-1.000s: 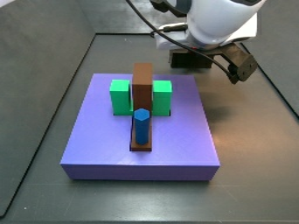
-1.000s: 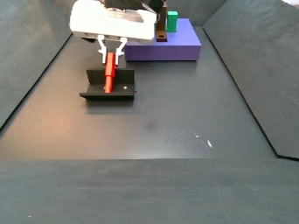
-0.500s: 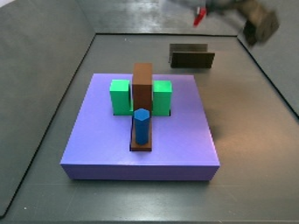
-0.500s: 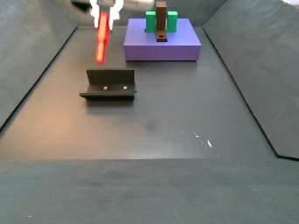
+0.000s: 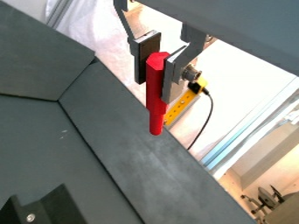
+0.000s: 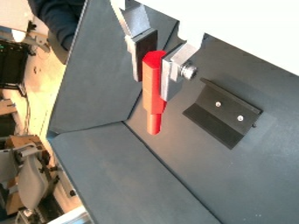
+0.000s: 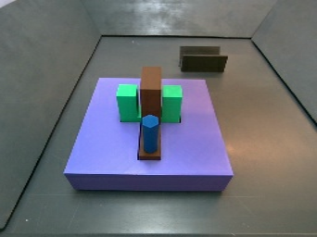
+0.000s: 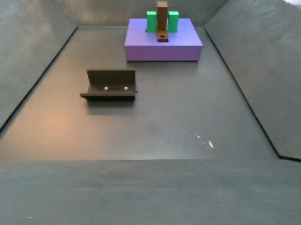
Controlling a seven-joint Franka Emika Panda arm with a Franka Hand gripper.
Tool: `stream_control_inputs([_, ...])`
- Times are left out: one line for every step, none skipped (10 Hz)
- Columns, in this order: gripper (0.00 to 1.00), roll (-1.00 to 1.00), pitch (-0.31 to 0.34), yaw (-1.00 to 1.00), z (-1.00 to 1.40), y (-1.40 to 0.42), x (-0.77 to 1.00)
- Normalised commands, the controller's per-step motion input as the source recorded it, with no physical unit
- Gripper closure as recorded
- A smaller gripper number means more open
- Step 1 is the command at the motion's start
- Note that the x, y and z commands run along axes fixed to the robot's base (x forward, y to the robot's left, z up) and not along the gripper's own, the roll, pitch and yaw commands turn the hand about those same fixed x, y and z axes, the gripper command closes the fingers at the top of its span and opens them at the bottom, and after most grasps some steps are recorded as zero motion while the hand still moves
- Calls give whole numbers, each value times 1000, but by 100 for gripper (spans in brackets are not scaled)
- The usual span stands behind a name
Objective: Pick up the red object. Move up. Place the red object on the fixture. Regrasp the red object. Move to above the board. Insert the red object.
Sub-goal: Move to above the board.
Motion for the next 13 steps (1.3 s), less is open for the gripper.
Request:
stream_control_inputs([100,8,104,41,215,-13,39])
stream_control_inputs([100,-1000,182,-139,303,-1400,-944])
stream_control_inputs([100,-1000,172,-135,278,-1400,-964])
stream_control_inputs([100,-1000,160,-113,287,-1400,-1041])
stream_control_inputs([100,-1000,168,-108,265,-1400,-1047])
stream_control_inputs([100,-1000,176,-96,277,-1400,-1037])
stream_control_inputs([100,-1000,179,-79,180,-936,-712])
stream_control_inputs([100,-1000,176,-58,76,-419,-354])
stream_control_inputs([100,-1000,174,-55,43,-264,-242])
stream_control_inputs([100,-1000,155,-31,29,-110,-141])
stream_control_inputs([100,-1000,141,-30,11,-67,-116])
stream_control_inputs([100,-917,106,-14,12,-5,-78])
stream_control_inputs([100,-691,60,-8,5,10,-66])
